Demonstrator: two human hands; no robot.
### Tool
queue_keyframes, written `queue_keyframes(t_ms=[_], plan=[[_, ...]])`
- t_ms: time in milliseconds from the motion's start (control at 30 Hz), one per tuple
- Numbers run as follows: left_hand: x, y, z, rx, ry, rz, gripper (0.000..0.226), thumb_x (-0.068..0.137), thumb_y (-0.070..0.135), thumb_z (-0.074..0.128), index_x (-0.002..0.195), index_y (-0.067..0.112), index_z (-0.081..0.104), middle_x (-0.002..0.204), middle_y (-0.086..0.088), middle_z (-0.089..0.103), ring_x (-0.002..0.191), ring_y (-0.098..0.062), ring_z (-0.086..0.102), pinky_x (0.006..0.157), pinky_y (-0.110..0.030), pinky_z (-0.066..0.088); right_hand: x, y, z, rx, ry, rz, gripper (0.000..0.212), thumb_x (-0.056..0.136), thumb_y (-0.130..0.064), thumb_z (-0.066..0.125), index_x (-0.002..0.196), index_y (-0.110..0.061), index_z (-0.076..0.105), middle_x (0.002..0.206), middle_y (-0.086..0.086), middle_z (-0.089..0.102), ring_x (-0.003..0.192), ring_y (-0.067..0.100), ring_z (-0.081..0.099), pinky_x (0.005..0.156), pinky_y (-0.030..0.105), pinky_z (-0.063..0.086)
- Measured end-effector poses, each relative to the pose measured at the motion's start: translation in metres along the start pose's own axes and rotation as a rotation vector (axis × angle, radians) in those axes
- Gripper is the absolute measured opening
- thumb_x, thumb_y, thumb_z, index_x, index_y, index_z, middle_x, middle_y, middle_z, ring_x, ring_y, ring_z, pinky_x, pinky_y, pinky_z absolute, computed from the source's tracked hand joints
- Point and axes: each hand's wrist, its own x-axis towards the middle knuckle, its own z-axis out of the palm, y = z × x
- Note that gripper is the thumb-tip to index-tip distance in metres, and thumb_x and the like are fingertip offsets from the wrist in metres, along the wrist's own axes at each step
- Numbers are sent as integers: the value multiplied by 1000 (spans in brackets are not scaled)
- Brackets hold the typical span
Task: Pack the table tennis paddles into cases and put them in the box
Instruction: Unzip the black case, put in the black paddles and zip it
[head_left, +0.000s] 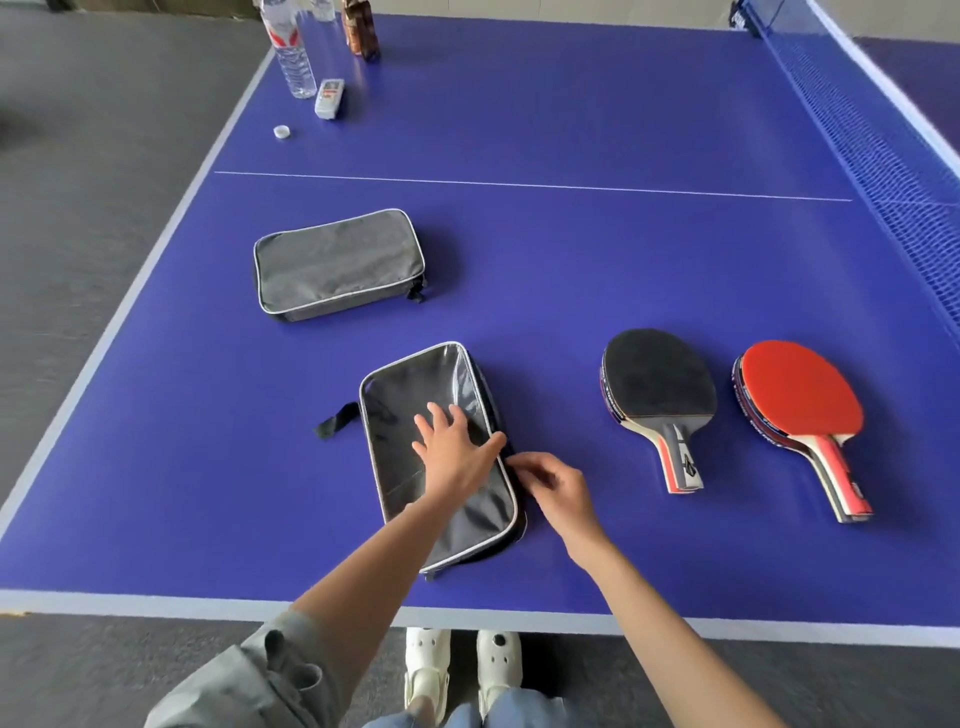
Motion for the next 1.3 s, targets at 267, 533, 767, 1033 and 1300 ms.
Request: queue_keyframes(t_ms=[267,533,767,1033,1300], plan=[[-28,-29,-57,-350,46,186,70,78,32,55,143,12,37,151,5,30,140,-5,25,112,-24,24,33,21,29,-426,-85,-287,73,78,-70,46,119,-12,64,126,4,58,108,16,57,88,10,44],[-55,-43,-125,-371,119,303,23,81,-10,47,75,12,47,71,4,48,65,3,44,66,-3,40,38,28,41,-947,-111,-633,57,75,13,67,128,-2,54,145,1,43,125,19,43,88,26,53],[-57,-95,-167,329,333,386,74,85,-3,47,149,8,12,157,-11,3,145,-29,3,116,-42,15,42,21,40,-1207,-154,-580,74,60,27,58,129,-1,53,141,7,49,135,20,39,63,9,46],[-28,-121,-167,966,214,548,48,92,35,35,129,12,56,140,-14,49,134,-39,36,115,-51,16,48,28,43,-1204,-114,-515,70,69,25,52,134,0,47,146,7,43,139,21,31,66,17,52],[1,-156,-112,855,-28,364,68,95,55,1,139,26,44,145,-13,42,135,-38,34,113,-54,12,55,32,13,-1254,-98,-449,73,70,25,50,138,-2,42,150,4,37,141,18,25,65,18,56]])
